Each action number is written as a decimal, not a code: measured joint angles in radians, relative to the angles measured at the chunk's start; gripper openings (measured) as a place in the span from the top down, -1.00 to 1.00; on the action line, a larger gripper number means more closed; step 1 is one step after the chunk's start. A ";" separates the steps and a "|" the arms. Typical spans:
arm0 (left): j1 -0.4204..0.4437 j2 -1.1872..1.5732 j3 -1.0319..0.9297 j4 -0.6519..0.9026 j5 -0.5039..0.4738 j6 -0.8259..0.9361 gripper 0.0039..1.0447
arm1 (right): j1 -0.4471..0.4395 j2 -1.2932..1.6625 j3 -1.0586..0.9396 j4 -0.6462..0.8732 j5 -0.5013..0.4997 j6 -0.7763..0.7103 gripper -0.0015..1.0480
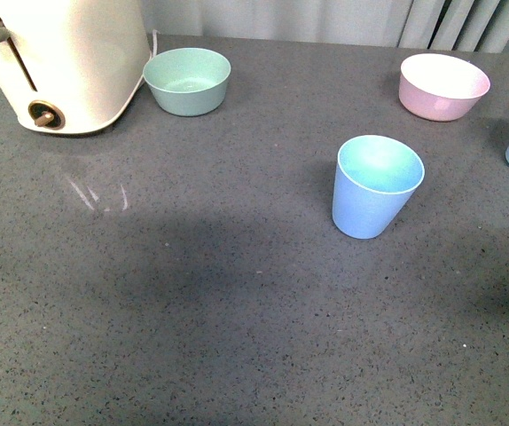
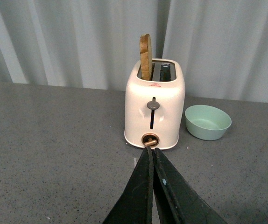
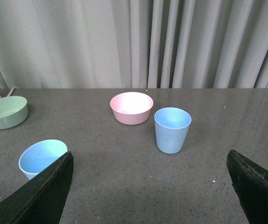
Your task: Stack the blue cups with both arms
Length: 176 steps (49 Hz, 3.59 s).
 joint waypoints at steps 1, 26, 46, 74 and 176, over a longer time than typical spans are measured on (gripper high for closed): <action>0.000 -0.010 0.000 -0.008 0.000 0.000 0.97 | 0.000 0.000 0.000 0.000 0.000 0.000 -0.83; 0.000 -0.188 0.000 -0.185 0.000 0.000 0.97 | 0.000 0.000 0.000 0.000 0.000 0.000 -0.83; 0.000 -0.401 0.000 -0.407 0.000 0.000 0.97 | 0.000 0.000 0.000 0.000 0.000 0.000 -0.83; 0.000 -0.401 0.000 -0.408 0.000 0.000 -0.48 | -0.318 1.138 0.485 0.235 -0.279 -0.273 -0.83; 0.000 -0.401 0.000 -0.408 0.001 0.002 -0.84 | 0.213 1.569 0.946 -0.168 -0.464 -0.480 0.97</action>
